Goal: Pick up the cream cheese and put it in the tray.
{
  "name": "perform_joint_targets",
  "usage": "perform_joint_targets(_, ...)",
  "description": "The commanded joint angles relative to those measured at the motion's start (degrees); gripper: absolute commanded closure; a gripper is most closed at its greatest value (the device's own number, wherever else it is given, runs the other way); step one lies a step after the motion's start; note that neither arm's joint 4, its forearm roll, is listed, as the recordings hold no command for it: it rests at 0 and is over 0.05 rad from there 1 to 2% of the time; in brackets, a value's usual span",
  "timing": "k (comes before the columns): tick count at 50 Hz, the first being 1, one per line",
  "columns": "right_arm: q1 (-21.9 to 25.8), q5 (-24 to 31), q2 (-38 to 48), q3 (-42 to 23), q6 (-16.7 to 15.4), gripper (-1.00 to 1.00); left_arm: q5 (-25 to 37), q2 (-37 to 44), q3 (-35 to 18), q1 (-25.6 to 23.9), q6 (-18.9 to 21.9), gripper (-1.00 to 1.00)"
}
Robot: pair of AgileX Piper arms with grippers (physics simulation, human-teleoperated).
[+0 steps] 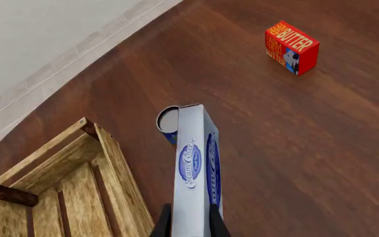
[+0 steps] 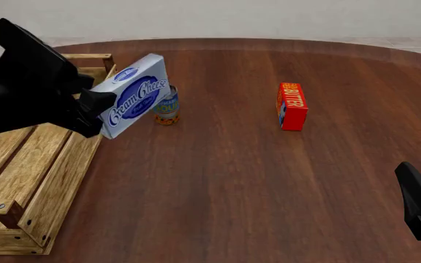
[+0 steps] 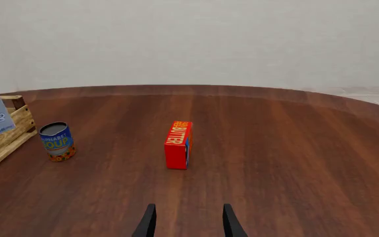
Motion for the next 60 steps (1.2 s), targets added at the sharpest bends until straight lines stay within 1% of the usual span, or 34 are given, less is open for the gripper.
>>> perform_joint_targets(1,-0.11,0.03,-0.09,0.0,0.0,-1.0,0.59,-3.88,1.11,4.31,0.21,1.0)
perform_joint_targets(6,-0.04,-0.3,0.37,0.0,-0.01,-1.0,-0.61,-3.99,2.5,6.82,0.19,1.0)
perform_joint_targets(10,-0.13,-0.34,0.4,0.0,0.01,-1.0,-1.59,-3.51,3.67,8.23,1.21,1.0)
perform_joint_targets(12,-0.16,-0.23,0.25,0.0,0.03,-1.0,-1.1,-4.03,3.77,8.96,1.43,1.0)
perform_joint_targets(14,-0.2,-0.38,0.41,0.0,0.05,-1.0,-0.6,-4.38,3.08,10.14,0.77,1.0)
perform_joint_targets(16,-0.16,-0.44,0.5,0.0,0.06,-1.0,-0.44,-4.93,3.34,11.05,1.27,1.0)
perform_joint_targets(17,-0.11,-0.32,0.4,0.0,0.08,-1.0,-0.3,-5.0,3.36,12.3,1.65,1.0)
perform_joint_targets(19,-0.07,-0.19,0.27,0.0,0.1,-1.0,-0.82,-4.65,4.26,13.63,2.17,1.0)
perform_joint_targets(22,-0.15,-0.48,0.51,0.0,0.16,-1.0,-1.11,-5.19,5.38,14.23,2.57,1.0)
perform_joint_targets(28,-0.07,-0.69,0.69,0.0,0.15,-1.0,-1.08,-5.59,5.62,17.59,1.78,1.0)
perform_joint_targets(31,-0.03,-0.88,0.97,0.0,0.15,-1.0,-1.16,-5.83,6.18,18.36,2.5,1.0)
perform_joint_targets(33,-0.02,-0.93,1.03,0.01,0.12,-1.0,-0.72,-5.59,5.51,19.61,1.82,1.0)
perform_joint_targets(36,-0.02,-1.07,1.21,0.01,0.03,-1.0,0.29,-6.01,4.45,21.13,2.65,1.0)
perform_joint_targets(38,0.04,-1.12,1.33,0.01,-0.03,-1.0,0.87,-5.76,3.33,22.18,2.14,1.0)
perform_joint_targets(45,0.07,-1.35,1.68,0.01,-0.19,-1.0,2.98,-5.7,0.19,24.43,2.5,1.0)
perform_joint_targets(52,0.08,-1.16,1.55,0.01,-0.28,-1.0,2.14,-3.71,0.19,27.05,3.77,1.0)
perform_joint_targets(53,0.09,-1.19,1.61,0.01,-0.27,-1.0,1.52,-1.72,-0.29,28.73,3.37,1.0)
perform_joint_targets(55,0.16,-1.52,2.03,0.01,-0.32,-1.0,-0.08,-0.67,0.86,29.49,5.26,1.0)
perform_joint_targets(57,0.27,-1.52,1.95,0.01,-0.33,-1.0,-0.89,1.0,0.4,30.2,3.5,1.0)
perform_joint_targets(60,0.15,-1.18,1.58,0.01,-0.33,-1.0,-2.66,2.33,1.23,31.1,4.32,1.0)
